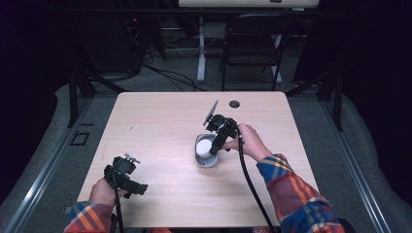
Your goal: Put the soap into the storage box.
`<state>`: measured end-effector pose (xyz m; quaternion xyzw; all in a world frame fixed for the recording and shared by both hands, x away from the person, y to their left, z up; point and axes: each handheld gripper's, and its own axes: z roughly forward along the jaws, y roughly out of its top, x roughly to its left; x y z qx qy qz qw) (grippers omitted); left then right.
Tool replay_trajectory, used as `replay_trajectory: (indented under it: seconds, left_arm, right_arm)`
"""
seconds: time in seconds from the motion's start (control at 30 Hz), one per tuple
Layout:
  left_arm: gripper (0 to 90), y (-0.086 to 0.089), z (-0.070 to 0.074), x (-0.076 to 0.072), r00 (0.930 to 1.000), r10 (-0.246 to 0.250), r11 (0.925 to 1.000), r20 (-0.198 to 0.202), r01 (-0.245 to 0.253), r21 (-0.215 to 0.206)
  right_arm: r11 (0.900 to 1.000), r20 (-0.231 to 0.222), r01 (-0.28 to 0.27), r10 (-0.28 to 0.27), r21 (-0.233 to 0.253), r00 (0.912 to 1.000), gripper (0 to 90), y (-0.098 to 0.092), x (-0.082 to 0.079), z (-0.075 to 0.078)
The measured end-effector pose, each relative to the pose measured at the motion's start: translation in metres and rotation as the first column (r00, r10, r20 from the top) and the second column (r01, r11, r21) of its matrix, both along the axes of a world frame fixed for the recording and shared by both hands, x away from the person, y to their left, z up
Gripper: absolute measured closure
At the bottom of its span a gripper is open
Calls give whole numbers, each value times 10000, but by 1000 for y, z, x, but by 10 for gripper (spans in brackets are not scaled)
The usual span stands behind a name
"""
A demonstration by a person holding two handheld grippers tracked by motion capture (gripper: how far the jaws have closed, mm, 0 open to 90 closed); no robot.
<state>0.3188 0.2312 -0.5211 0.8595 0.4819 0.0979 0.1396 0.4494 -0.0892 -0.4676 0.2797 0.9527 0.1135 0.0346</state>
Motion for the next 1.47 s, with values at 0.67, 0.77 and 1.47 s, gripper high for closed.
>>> replay_trajectory:
  seconds: [0.67, 0.77, 1.47]
  left_arm:
    - [7, 0, 0, -1, 10000, 50, 10000, -11, -50, -29]
    - [7, 0, 0, -1, 10000, 59, 10000, 4, -59, -40]
    - [7, -1, 0, -1, 10000, -77, 10000, -13, 77, 57]
  right_arm:
    - [9975, 365, 691, -696, 148, 9969, 37, -66, -30, 10]
    - [9957, 444, 923, -927, 102, 9947, 39, -80, -37, 6]
    - [9777, 6, 1883, -1891, -930, 9820, 38, -149, -81, -49]
